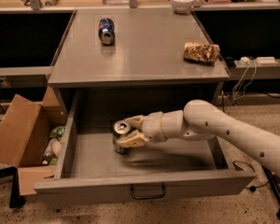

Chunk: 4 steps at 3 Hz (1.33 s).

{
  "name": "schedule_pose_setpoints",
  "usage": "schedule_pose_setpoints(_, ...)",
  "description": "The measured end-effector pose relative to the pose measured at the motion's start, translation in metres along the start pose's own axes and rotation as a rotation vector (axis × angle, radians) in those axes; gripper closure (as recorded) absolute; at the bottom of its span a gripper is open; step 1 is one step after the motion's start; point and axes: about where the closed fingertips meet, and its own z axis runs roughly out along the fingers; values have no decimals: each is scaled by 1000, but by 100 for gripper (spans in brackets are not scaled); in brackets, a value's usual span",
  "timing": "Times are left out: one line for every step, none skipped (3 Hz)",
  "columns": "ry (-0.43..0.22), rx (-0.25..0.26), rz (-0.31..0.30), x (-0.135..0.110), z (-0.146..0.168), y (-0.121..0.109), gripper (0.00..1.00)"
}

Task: Place green can into top drawer

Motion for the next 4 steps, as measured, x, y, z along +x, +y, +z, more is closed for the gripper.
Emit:
schedule_pose_setpoints(-10, -3, -3, 0, 1, 1, 4)
schedule_pose_setpoints(-22, -4, -11, -3, 0, 1, 0)
schedule_pose_setpoints(-54, 8, -35, -14, -9, 3, 0)
schedule_pose_setpoints(-91, 36, -72, -33, -27, 9, 0)
